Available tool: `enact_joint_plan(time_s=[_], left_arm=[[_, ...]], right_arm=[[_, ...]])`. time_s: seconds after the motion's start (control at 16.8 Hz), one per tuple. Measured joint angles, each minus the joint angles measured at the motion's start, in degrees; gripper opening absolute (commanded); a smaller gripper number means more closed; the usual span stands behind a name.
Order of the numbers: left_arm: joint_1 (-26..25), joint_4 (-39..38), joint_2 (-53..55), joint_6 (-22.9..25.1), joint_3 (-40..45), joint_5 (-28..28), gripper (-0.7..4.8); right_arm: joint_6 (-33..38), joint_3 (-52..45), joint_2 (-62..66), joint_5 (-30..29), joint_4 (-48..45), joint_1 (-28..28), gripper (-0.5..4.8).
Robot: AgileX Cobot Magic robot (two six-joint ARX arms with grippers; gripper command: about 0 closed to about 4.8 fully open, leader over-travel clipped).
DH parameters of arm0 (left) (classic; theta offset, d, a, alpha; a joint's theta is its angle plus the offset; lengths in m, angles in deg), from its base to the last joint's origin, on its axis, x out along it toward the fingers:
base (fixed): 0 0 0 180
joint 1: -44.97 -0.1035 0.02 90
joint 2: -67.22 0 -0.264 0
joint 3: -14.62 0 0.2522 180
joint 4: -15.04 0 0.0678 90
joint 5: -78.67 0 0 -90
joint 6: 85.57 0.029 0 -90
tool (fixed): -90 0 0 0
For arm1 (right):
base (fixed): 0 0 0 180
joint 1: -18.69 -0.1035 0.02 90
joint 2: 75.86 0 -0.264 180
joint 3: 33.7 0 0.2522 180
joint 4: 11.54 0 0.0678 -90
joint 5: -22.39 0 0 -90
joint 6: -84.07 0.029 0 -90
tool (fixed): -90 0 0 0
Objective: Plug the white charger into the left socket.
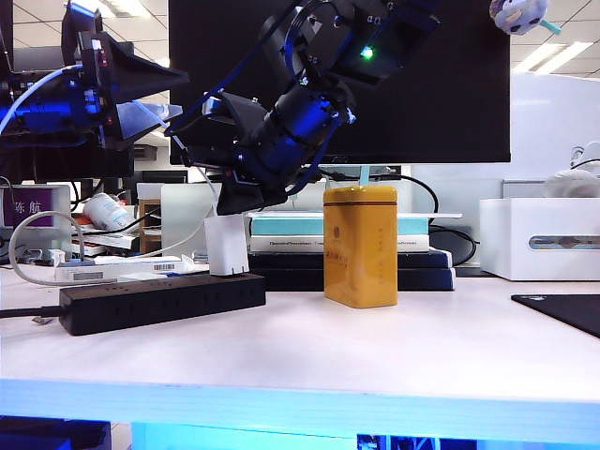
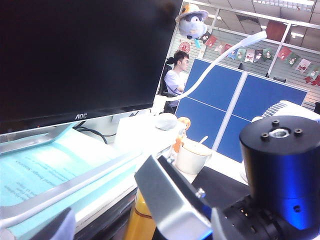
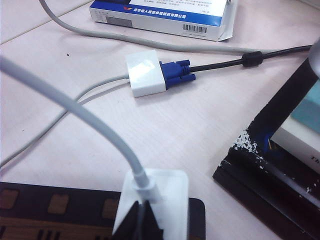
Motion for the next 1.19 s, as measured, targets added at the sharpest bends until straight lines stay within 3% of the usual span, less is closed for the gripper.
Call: enact_joint_plan(time_s=[0.77,0.83,0.89,1.13,1.19], left_arm=[[0.0,-0.02,0.02,-0.13,0.0,1.33,3.65],[0.0,-0.02,0.02,-0.22,0.0,1.33,4.07],[0.0,-0.02,0.02,-0.26,0.0,1.33,4.08],[0.0,-0.11,-1.22,-0.22,0.0,1.42,4.08],[-0.02,-0.24,-2.4,-0.22,0.0,1.51,4.08]], right_arm=[[-0.28,0.26,-0.15,1.53,1.88,-0.2,0.01],[-0.28,0.26,-0.17,1.53,1.84,-0.2,0.83],[-0.35,0.24,-0.39,1.51,2.21,-0.17,2.05],[-1.55,-0.9,-3.56,2.29,5.6,-0.2,2.11],[-1.27,-1.51,-4.98,2.8,10.34,0.09,2.11]])
